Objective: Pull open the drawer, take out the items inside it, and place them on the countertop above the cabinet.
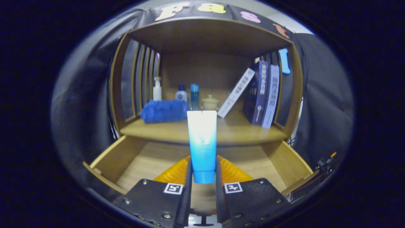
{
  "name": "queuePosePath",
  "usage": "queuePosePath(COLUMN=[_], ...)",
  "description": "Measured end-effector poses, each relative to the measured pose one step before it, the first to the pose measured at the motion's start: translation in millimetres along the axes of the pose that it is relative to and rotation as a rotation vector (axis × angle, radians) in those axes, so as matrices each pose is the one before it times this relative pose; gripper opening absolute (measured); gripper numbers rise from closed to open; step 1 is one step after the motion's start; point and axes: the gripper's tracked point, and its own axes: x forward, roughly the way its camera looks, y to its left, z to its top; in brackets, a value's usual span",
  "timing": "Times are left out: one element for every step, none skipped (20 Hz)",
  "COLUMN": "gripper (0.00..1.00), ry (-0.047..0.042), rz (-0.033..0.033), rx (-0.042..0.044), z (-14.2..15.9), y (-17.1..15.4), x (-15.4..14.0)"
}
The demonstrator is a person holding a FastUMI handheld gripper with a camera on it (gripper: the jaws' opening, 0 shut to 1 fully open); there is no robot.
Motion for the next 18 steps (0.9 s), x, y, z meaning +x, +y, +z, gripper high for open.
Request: queuePosePath(gripper=[0.33, 0.33, 0.33, 0.33, 0.33, 0.33, 0.33, 0.33, 0.33, 0.33, 0.33, 0.33, 0.33, 0.33, 0.33, 0.33, 0.34, 0.33], ry=[-0.03955, -0.03801, -0.03163, -0.02935, -0.02623, -0.02546, -0.00930, 0.00572, 0.02935, 0.03229, 0.03256, 0.03662, 0.03331, 0.02894, 0.02541, 0.01911, 0.01620, 0.01352], rz=[0.00170, -0.00597, -0.00140, -0.00649, -0.00878, -0.01143, -0.01258, -0.01313, -0.00533, 0.00159, -0.00099, -0.00758, -0.01067, -0.00030, 0.00530, 0.01124, 0.00634, -0.00284], rx=[0.01695, 0.02311, 0.02284, 0.01306, 0.00058, -0.00185, -0.00289, 0.00019, 0.00115, -0.01005, -0.02527, -0.02645, -0.01904, -0.01843, -0.00623, -0.00422, -0.00454, -0.00451], z=[21.08, 21.85, 17.55, 16.53, 15.43, 14.64, 8.16, 0.66, -4.64, -11.26, -11.46, -13.35, -15.89, -15.34, -13.53, -11.41, -9.46, -8.46], y=[0.70, -0.43, -0.41, -0.92, -0.81, -1.59, 0.27, 0.94, 3.06, 2.99, 1.99, -0.01, -0.27, 1.47, 2.28, 3.46, 1.63, -0.18], x=[3.12, 3.86, 6.48, 8.96, 8.31, 11.20, 11.57, 11.42, 12.66, 11.98, 11.58, 8.27, 8.12, 8.14, 6.39, 5.47, 4.31, 4.74])
